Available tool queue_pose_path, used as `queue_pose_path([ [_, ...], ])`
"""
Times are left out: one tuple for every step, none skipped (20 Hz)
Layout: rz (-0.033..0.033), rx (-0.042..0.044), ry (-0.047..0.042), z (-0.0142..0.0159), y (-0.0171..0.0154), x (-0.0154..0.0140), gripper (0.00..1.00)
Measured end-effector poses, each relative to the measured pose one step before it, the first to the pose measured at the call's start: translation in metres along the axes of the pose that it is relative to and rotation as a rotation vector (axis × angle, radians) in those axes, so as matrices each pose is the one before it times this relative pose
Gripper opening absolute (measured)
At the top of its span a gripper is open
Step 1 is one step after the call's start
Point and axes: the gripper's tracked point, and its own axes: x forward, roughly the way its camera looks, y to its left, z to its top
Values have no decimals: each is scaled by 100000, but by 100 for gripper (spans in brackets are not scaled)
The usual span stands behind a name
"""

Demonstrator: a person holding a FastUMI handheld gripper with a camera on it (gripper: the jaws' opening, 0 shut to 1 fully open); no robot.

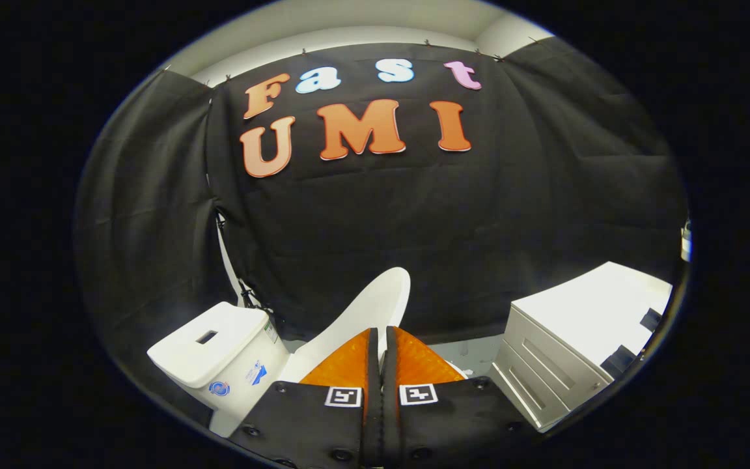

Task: Open the toilet lid.

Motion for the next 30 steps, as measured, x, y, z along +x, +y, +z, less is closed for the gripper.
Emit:
queue_pose_path([
  [1590,-2603,-501,594,1078,39,8],
  [1555,-1249,-410,495,1024,118,8],
  [1194,75,476,396,748,202,8],
  [1559,1366,187,486,848,165,8],
  [2001,1366,608,629,908,135,8],
  [1992,1359,371,435,948,169,8],
  [1752,1390,638,436,848,220,8],
  [1657,1097,478,403,919,290,8],
  [2123,925,810,339,967,134,8],
  [2479,1410,681,377,1124,154,8],
  [2802,1963,541,355,1296,240,8],
  [2943,1786,400,396,1385,337,8],
  [2893,910,789,147,1417,538,8],
  [1779,46,173,293,1166,622,8],
  [7043,3149,1850,-75,2458,834,8],
  [6680,5125,7883,-2110,2489,1556,8],
  [-3000,622,6907,-2444,597,1627,8],
  [-1664,-4047,2028,-1408,476,1616,8],
  [1025,-4541,127,-480,1279,340,8],
  [526,-3445,-2061,246,875,283,8],
  [67,-1269,-1881,425,194,64,8],
  [525,-398,-847,68,207,-71,8],
  [-15,-410,-498,-320,-192,-248,8],
  [-417,-294,-231,-167,-585,-394,8],
  [-35,-286,-320,-225,-816,-640,8],
  [-1910,163,-1858,-29,-1565,-1107,8],
  [-2222,683,-3981,248,-2269,-1880,8],
  [-2492,694,-4383,87,-2569,-1935,8],
  [-4969,-118,-2935,-392,-3293,-2064,8],
  [-7534,-766,-2668,-687,-4081,-1785,8],
])
